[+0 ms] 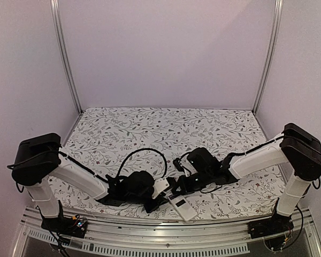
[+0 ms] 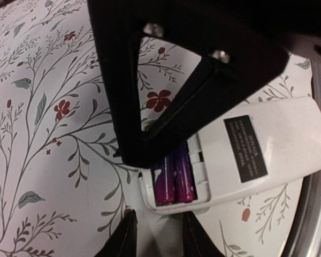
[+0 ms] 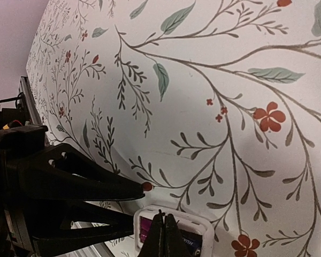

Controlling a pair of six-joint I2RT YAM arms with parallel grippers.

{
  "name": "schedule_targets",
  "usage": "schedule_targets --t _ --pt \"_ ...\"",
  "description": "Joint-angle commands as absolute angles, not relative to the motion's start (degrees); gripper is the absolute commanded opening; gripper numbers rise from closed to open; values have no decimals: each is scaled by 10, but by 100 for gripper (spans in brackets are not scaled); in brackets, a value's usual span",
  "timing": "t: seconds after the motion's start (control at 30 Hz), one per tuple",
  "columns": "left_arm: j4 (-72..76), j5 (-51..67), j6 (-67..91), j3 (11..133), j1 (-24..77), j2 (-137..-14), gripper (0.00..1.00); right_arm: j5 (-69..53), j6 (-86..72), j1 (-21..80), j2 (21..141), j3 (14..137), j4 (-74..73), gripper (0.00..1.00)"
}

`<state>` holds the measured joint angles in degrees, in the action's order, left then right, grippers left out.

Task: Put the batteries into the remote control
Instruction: Press the battery in the battery compartment.

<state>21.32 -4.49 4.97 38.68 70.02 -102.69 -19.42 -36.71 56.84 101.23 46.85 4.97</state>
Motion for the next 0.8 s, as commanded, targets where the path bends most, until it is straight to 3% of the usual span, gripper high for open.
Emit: schedule_targets --t 0.0,0.4,0.67,0.77 --pt "191 -60 58 389 702 -1054 29 -197 -388 592 1026 434 39 0" --pt "188 -57 60 384 702 -1050 29 -177 -379 581 1016 476 37 1" --pt "194 -52 57 383 702 -1051 28 -156 -391 566 935 475 16 16" --pt "194 -52 58 383 703 -1051 28 -127 -398 562 920 473 -32 28"
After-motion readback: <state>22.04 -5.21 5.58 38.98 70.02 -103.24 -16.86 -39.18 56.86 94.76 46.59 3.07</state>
